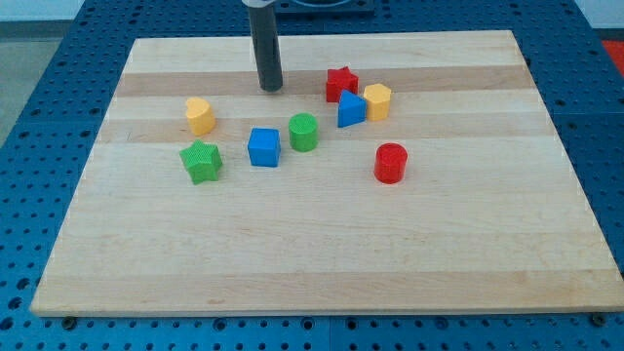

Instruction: Separate red star from the blue triangle

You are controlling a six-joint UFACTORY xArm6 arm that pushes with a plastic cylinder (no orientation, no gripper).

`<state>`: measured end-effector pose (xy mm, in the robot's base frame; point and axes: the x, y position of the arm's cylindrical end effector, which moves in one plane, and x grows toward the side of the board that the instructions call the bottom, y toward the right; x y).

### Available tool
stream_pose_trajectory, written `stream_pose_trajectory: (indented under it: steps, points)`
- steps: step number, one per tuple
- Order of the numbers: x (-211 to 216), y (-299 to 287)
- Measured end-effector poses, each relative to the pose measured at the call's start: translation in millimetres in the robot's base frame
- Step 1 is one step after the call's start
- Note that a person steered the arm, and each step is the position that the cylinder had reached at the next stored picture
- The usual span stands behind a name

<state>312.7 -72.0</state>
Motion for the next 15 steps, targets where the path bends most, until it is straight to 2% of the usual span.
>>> stream_pose_trajectory:
  steps: [2,6,7,9,10,12,13,15]
  points:
    - [5.1,37.1]
    - [5.2,149.4]
    - [5.2,157.4]
    - [31.6,157.7]
    - [31.2,176.6]
    - [2.1,215.8]
    - [-23.2,218.5]
    - [-30.6,207.9]
